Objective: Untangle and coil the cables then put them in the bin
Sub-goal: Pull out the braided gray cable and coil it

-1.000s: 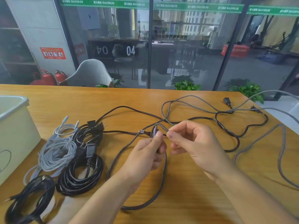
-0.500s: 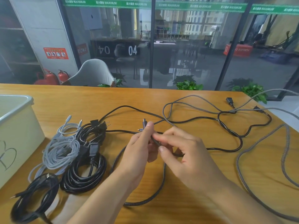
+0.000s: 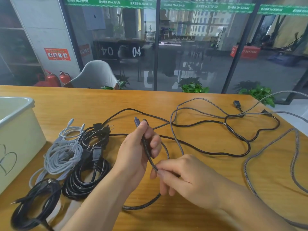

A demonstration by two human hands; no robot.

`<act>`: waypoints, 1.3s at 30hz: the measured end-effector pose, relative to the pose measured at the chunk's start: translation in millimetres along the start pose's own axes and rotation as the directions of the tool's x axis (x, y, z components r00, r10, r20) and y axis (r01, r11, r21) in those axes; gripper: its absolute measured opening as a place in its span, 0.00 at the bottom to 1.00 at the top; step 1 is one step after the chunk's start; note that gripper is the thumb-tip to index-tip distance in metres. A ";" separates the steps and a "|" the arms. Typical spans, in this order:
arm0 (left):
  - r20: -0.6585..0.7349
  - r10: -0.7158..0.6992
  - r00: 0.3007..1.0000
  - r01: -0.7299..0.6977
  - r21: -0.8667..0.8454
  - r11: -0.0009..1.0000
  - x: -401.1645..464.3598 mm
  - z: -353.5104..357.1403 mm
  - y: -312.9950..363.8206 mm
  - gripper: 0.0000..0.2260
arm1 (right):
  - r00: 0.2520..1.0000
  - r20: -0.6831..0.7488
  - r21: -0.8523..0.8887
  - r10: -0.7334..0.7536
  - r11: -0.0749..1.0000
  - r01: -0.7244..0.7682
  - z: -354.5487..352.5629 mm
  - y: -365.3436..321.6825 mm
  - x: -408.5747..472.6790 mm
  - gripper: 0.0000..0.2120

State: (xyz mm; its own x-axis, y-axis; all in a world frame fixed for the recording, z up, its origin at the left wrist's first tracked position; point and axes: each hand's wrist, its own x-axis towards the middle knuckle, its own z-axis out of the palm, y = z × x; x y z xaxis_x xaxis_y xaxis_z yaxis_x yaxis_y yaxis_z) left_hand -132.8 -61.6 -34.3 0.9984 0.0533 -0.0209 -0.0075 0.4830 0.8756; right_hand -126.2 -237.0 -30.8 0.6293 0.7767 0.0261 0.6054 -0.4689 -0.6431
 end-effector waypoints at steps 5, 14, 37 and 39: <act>0.184 -0.104 0.977 0.130 -0.134 0.982 -5.9 0.5 8.1 0.17 | 0.990 0.143 0.074 0.006 0.997 -0.017 1.4 7.0 2.8 0.16; 0.385 -0.198 0.902 0.217 -0.006 0.976 -8.4 0.8 8.5 0.18 | 0.986 0.105 -0.079 0.129 0.989 -0.122 -18.2 41.9 7.6 0.29; 0.436 -0.396 0.808 0.162 0.482 0.861 -7.2 -3.2 -0.3 0.17 | 0.633 -0.774 -0.203 -0.003 0.949 -0.243 -66.1 56.5 -11.9 0.17; 0.414 -0.400 0.818 0.162 0.502 0.850 -6.0 -4.8 -1.9 0.17 | 0.674 -0.734 -0.059 0.084 0.981 -0.187 -60.7 47.1 -9.8 0.17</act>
State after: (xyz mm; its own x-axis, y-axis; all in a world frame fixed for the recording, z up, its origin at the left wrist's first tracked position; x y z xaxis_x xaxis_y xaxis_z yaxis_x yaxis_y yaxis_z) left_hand -139.1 -58.7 -38.1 0.8431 -0.5110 -0.1674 0.1834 -0.0193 0.9828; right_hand -74.2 -292.3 -14.9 0.8326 0.1753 0.5254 0.5050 -0.6299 -0.5901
